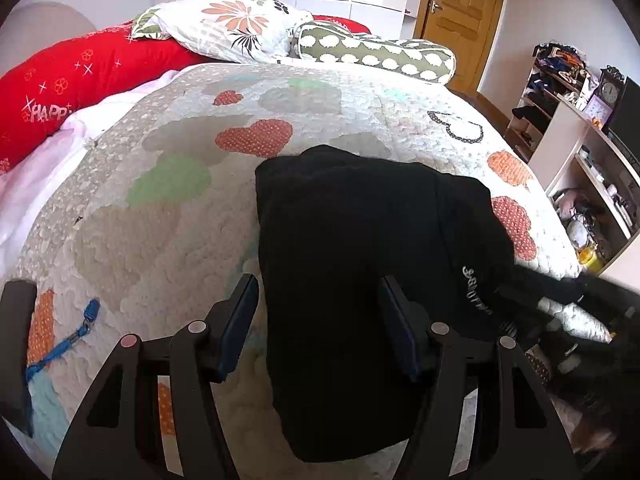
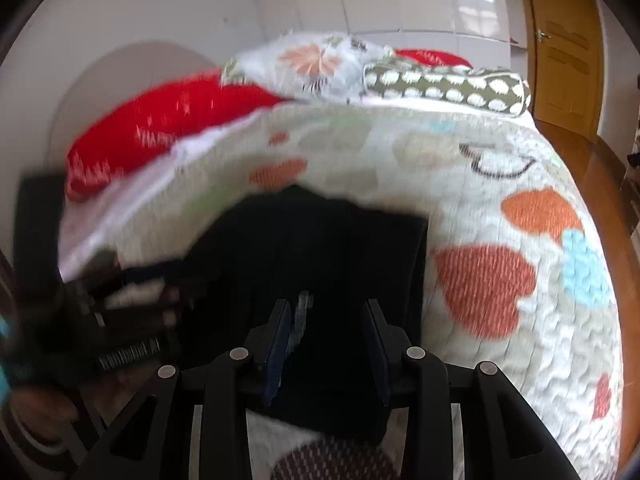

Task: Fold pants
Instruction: 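Release the pants and pull both grippers back from the stack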

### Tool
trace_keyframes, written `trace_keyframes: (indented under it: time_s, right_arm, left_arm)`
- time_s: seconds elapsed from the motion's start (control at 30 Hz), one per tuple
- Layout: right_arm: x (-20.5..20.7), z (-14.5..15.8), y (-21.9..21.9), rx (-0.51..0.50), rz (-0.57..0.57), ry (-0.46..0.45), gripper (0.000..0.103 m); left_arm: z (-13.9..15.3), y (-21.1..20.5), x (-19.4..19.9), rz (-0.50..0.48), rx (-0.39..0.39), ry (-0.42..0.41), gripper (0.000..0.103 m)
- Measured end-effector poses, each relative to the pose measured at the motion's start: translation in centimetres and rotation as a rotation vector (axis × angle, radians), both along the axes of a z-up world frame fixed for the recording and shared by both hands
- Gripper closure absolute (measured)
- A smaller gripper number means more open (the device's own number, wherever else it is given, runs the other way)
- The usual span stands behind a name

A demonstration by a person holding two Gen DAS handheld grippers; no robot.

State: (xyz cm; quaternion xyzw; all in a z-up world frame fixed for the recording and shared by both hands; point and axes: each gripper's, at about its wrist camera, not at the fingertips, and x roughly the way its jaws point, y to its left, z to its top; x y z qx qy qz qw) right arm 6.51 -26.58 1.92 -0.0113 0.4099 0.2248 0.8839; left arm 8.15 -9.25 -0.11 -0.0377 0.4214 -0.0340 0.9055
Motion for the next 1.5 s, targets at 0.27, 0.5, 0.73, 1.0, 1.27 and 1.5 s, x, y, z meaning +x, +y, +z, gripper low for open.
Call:
trace_keyframes:
  time_s: [0.27, 0.5, 0.73, 1.0, 1.27, 1.5]
  right_arm:
    - [-0.9, -0.6, 0.0, -0.030, -0.029, -0.027, 0.067]
    - [-2.1, 2.3, -0.1, 0.000, -0.100, -0.105, 0.057]
    - [-2.7, 3.7, 0.3, 0.022, -0.142, -0.110, 0.054]
    - [-4.8, 5.2, 0.0, 0.018, -0.142, -0.138, 0.052]
    - [-6.1, 5.5, -0.7, 0.040, -0.159, -0.133, 0.045]
    - [-6.5, 5.6, -0.6, 0.035, -0.153, -0.128, 0.045]
  left_arm:
    - [0.4, -0.3, -0.8, -0.002, 0.010, -0.024, 0.041]
    - [2.1, -0.3, -2.8, 0.022, 0.061, -0.074, 0.041]
    - [3.5, 0.2, -4.9, 0.052, 0.096, -0.102, 0.041]
    - [5.0, 0.5, -7.4, 0.064, 0.091, -0.169, 0.041]
    - [5.5, 0.1, -8.3, 0.061, 0.088, -0.182, 0.041]
    - [5.8, -0.2, -8.8, 0.059, 0.089, -0.190, 0.041]
